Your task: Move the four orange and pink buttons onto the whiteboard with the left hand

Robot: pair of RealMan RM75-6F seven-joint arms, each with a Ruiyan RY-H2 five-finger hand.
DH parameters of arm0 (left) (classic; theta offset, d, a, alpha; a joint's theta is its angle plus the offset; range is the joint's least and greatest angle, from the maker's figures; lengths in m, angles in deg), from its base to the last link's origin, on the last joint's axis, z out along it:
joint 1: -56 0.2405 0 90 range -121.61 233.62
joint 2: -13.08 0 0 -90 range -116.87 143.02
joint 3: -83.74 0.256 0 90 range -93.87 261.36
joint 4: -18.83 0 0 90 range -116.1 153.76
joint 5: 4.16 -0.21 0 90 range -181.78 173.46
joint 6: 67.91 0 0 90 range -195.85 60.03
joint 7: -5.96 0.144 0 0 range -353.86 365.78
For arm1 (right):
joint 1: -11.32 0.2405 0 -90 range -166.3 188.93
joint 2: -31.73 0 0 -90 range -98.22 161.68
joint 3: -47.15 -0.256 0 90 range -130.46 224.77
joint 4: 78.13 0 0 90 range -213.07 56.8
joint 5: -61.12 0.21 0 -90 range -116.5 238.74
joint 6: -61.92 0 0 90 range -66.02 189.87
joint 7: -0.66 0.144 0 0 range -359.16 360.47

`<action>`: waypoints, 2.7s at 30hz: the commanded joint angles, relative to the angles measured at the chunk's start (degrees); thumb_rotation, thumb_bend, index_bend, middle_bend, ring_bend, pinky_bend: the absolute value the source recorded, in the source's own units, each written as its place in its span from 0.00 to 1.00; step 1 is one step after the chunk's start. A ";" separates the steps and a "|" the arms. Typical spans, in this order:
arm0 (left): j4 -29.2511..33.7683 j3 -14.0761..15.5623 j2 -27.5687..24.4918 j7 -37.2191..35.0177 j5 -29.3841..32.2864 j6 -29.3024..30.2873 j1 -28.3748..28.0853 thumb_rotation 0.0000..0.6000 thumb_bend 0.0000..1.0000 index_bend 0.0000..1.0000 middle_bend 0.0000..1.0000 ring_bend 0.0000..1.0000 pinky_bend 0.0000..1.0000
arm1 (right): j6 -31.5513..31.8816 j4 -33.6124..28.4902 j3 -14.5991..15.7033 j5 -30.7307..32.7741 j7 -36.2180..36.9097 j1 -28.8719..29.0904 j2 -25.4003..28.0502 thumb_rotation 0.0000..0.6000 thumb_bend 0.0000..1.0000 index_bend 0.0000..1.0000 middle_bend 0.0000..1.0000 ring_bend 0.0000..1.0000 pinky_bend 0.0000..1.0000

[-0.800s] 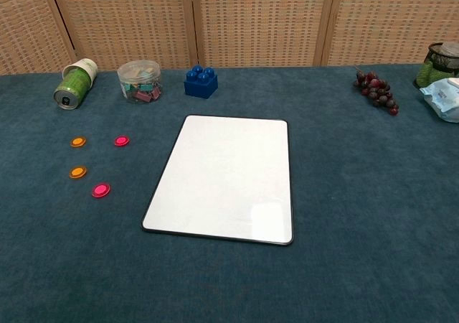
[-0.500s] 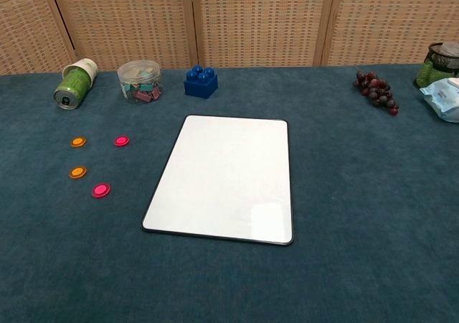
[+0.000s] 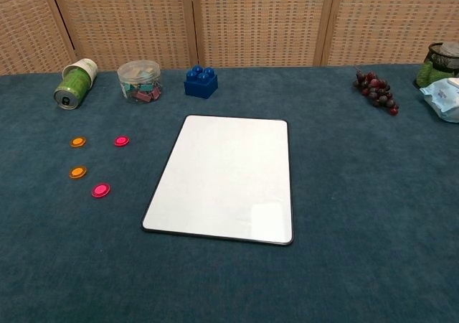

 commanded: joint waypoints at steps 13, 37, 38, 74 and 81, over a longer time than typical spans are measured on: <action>-2.03 -2.14 7.68 6.56 7.07 -20.49 -13.53 1.00 0.28 0.26 0.00 0.00 0.00 | -1.12 0.08 -0.09 1.10 1.76 0.07 0.43 1.00 0.00 0.00 0.00 0.00 0.00; -12.56 -1.58 19.26 12.03 17.41 -26.89 -18.93 1.00 0.32 0.31 0.00 0.00 0.00 | -3.12 0.57 -0.22 2.41 2.90 0.60 0.52 1.00 0.00 0.00 0.00 0.00 0.00; -12.77 -1.61 19.51 12.18 17.71 -27.03 -19.10 1.00 0.32 0.31 0.00 0.00 0.00 | -3.14 0.59 -0.23 2.43 2.92 0.60 0.53 1.00 0.00 0.00 0.00 0.00 0.00; -11.42 -2.24 20.56 14.96 21.00 -25.34 -21.99 1.00 0.33 0.60 0.00 0.00 0.00 | -4.38 1.04 -0.48 3.61 4.28 0.86 0.69 1.00 0.00 0.00 0.00 0.00 0.00; -4.45 -3.96 18.94 20.03 22.64 -24.44 -24.20 1.00 0.33 0.60 0.00 0.00 0.00 | -4.84 0.91 -0.42 3.80 4.25 0.99 0.73 1.00 0.00 0.00 0.00 0.00 0.00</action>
